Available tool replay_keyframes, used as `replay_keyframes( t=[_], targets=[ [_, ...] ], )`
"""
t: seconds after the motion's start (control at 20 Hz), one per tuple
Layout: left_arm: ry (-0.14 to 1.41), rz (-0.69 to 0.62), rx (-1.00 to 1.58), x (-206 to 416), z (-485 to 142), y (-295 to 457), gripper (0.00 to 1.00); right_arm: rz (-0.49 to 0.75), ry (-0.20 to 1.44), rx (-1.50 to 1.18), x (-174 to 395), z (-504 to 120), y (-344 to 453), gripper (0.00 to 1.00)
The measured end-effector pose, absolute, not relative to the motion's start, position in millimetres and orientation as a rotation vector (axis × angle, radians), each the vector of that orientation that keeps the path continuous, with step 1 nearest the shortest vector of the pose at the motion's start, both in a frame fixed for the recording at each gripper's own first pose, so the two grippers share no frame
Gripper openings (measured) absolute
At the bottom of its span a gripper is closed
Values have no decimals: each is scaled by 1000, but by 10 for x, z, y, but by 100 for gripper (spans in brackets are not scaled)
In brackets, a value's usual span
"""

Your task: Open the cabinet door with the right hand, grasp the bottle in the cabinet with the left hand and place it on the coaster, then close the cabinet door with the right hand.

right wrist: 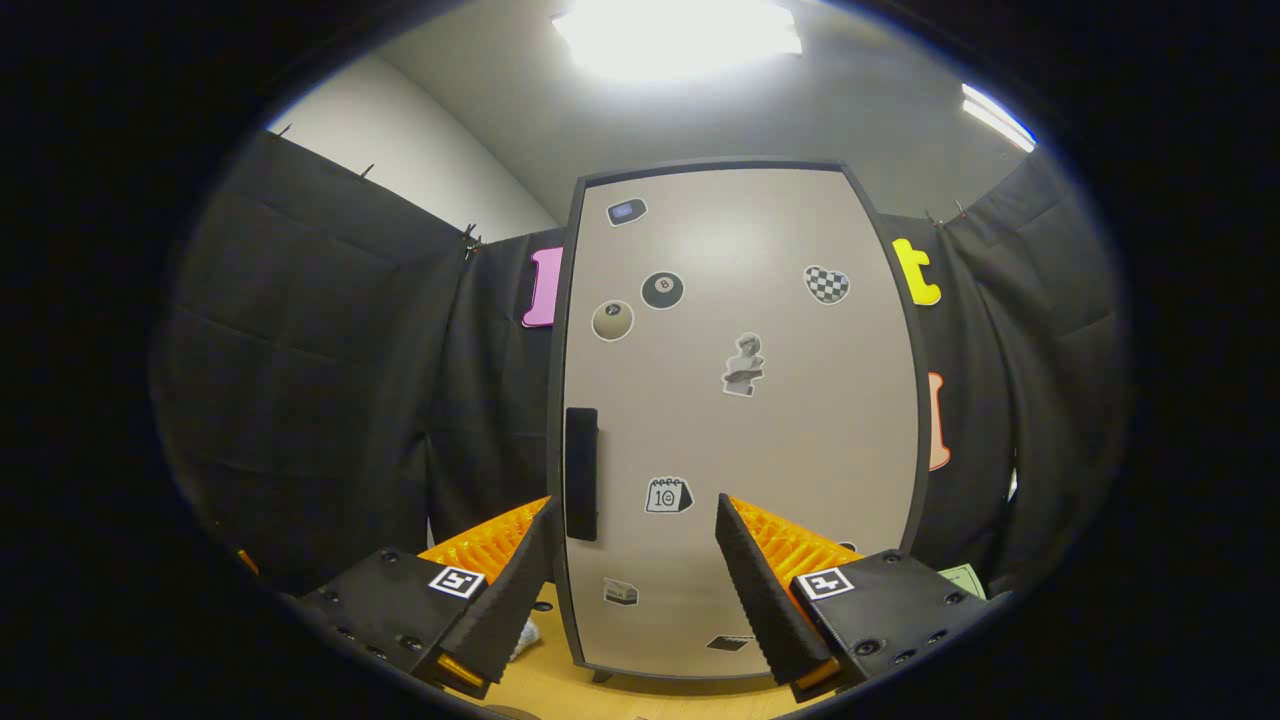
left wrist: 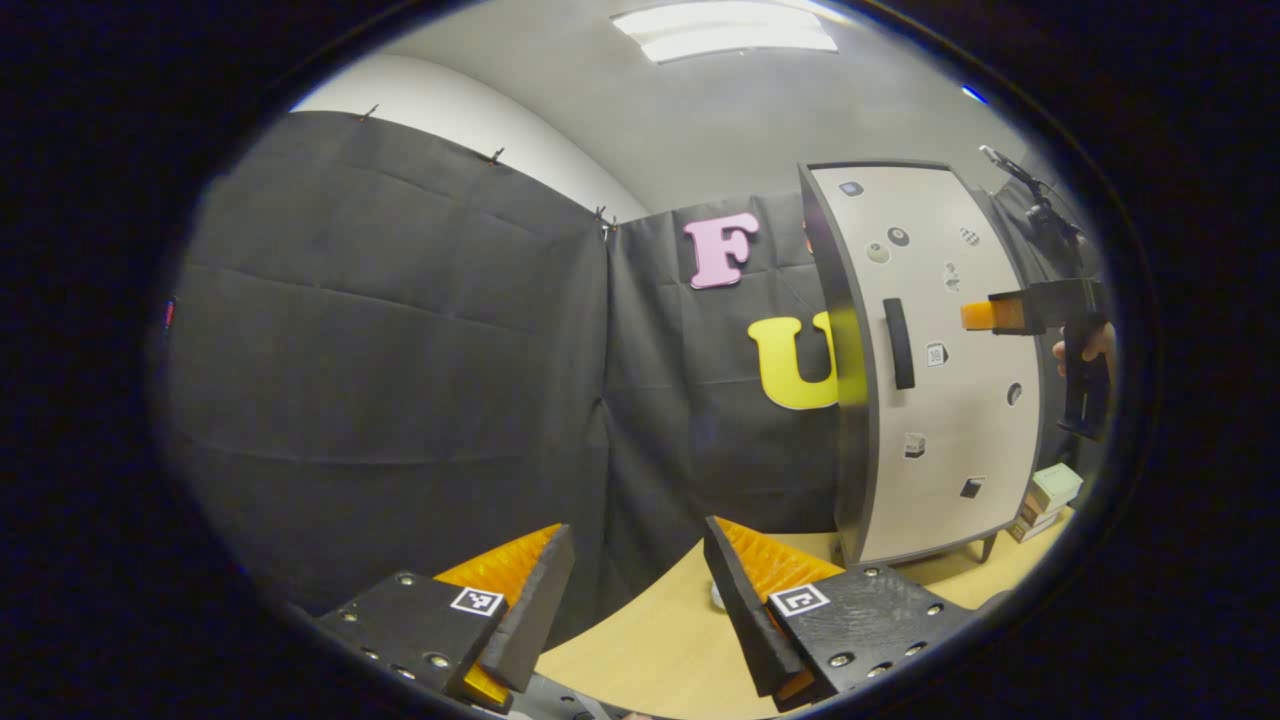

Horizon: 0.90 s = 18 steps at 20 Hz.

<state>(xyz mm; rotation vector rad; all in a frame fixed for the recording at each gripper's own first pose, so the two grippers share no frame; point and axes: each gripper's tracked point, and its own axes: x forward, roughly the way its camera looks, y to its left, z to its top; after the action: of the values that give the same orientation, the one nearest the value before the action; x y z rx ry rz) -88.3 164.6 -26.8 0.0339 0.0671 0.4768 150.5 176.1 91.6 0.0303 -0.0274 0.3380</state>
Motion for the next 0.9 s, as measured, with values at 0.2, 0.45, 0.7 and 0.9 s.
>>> replay_keyframes(
  t=[0.2,0.45,0.7,0.9],
  targets=[
    [83,508,28,-995,-352,1822,79,357,-16,35,1745,965,2010,98],
    [97,542,12,-1085,-437,2021,83,350,-15,18,2030,1024,2254,96],
    [102,574,10,-1216,-493,2255,81,347,75,22,2311,838,2539,98],
    [110,597,13,-1301,-547,2452,79,314,123,-18,2551,728,2648,87]
  ],
)
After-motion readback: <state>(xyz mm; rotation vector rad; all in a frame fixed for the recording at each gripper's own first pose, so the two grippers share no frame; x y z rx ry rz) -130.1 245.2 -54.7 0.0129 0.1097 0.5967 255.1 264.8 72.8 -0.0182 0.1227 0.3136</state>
